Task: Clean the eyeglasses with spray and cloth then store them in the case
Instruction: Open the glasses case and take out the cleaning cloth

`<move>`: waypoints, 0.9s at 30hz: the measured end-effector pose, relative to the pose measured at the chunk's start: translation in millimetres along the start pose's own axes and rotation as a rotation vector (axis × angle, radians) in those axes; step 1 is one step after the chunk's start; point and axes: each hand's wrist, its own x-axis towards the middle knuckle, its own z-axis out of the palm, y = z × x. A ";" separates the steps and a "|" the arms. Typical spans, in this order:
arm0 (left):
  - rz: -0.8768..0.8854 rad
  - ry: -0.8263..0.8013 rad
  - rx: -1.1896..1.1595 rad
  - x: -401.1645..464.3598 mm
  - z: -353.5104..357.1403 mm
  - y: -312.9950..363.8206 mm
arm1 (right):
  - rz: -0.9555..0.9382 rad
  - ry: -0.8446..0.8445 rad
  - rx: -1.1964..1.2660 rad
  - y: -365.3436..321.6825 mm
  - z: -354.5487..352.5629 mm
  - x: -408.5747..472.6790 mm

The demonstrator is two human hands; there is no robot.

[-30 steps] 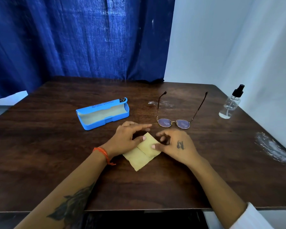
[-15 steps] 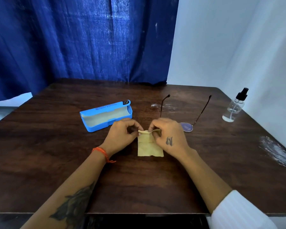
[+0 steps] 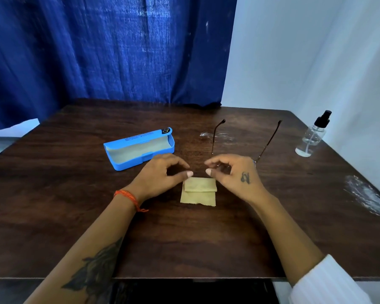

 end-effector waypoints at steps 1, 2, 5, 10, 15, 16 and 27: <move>0.012 -0.042 0.096 0.7 1.7 -2.2 | 0.047 -0.074 -0.038 0.9 0.6 0.1; 0.017 -0.079 0.157 1.0 2.4 -3.5 | 0.085 -0.170 -0.084 1.3 2.5 -0.1; 0.034 -0.102 0.096 1.2 1.4 -2.5 | 0.124 -0.294 -0.124 2.7 7.9 1.8; 0.092 0.026 -0.048 -0.6 4.6 8.2 | 0.032 -0.137 -0.140 1.7 9.2 3.5; 0.294 0.177 -0.032 -4.3 14.7 12.6 | -0.197 0.112 -0.238 2.6 5.4 -2.9; 0.313 0.149 -0.033 -4.6 14.7 12.6 | -0.234 0.109 -0.262 4.5 3.8 -6.3; 0.257 0.213 0.005 -7.5 18.6 12.4 | -0.360 -0.055 -0.368 18.3 -18.1 -44.1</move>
